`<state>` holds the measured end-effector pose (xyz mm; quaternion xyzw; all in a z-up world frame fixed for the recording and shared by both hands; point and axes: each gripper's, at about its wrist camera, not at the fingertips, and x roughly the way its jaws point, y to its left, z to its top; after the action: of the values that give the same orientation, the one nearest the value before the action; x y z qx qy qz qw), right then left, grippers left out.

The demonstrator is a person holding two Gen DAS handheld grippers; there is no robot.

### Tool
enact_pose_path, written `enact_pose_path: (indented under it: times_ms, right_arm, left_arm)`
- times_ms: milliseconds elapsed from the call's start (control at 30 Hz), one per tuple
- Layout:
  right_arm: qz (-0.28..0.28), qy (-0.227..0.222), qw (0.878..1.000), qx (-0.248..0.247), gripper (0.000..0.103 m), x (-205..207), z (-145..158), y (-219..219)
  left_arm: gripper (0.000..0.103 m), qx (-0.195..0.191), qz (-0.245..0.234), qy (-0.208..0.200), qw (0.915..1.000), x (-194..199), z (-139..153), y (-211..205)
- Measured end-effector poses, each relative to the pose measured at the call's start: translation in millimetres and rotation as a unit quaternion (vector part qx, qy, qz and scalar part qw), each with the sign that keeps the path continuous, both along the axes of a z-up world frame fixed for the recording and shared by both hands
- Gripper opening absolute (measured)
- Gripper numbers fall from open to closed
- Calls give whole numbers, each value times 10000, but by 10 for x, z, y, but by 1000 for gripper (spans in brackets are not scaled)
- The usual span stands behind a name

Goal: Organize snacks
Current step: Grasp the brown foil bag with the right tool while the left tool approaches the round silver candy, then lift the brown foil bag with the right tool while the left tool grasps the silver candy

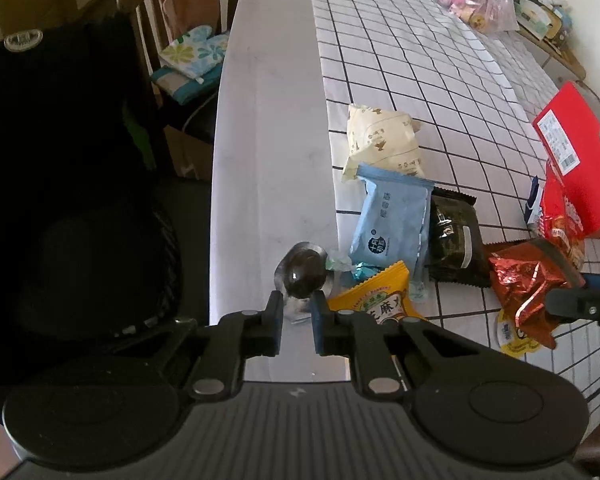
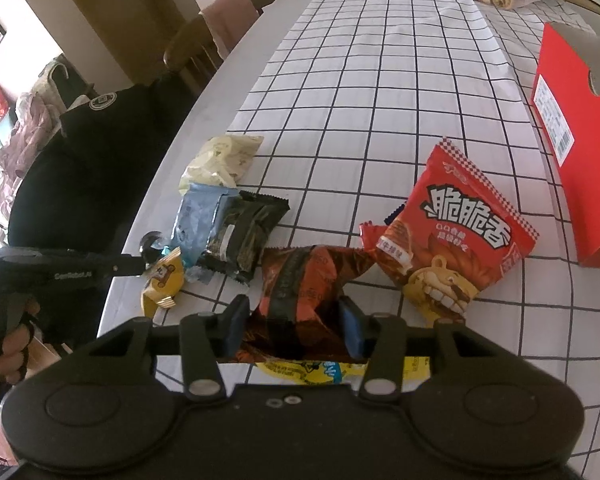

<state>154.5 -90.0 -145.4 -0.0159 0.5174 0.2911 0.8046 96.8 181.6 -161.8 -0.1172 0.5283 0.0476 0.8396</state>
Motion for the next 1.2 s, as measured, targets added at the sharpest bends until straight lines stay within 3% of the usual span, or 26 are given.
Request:
enact_pose_path:
  times_ms: [133,267,400,467,533,733,800,867,933,1133,1200]
  right_arm:
    - [-31,-8,10000,66,47,-31,42,-31]
    - [-95,-20,9999,122,46,-36,72,-69]
    - [-121,-15,9998,150,46,-29,80,-90]
    - [-122,-16,9999,111,46,-20,56,-81]
    - [-135,28,9999,82,46,-13,18,-78]
    - [68,175,9998,-7,49,-35,-62,-34]
    - [87,186,9998,-33,62,-42,-81,-6]
    - [138,100,9998,-110,86,-57,-86,43]
    - [237,-7,9995,-201,88,-74,-94,109]
    - [491,-170,9971,-562,85,-88,-188,279]
    - [573,-234,9958,-674,83,-114,-208,315]
  left_arm:
    - [15,18,23,-76,10000,17,30,30]
    - [27,-28,-68,-69,9999,64,17,-9]
    - [32,33,-134,-43,9999,114,-22,-68]
    - [54,107,-136,-53,9998,150,-33,-84]
    - [59,180,-141,-51,9997,167,-54,-83]
    - [59,343,-317,-67,9989,222,-58,-115]
    - [59,313,-283,-50,9991,233,-52,-106]
    - [58,339,-260,-36,9991,235,-55,-119]
    - [57,368,-204,-44,9991,225,-58,-136]
    - [37,519,-87,-78,9986,200,-50,-139]
    - [35,527,-53,-101,9985,184,-49,-127]
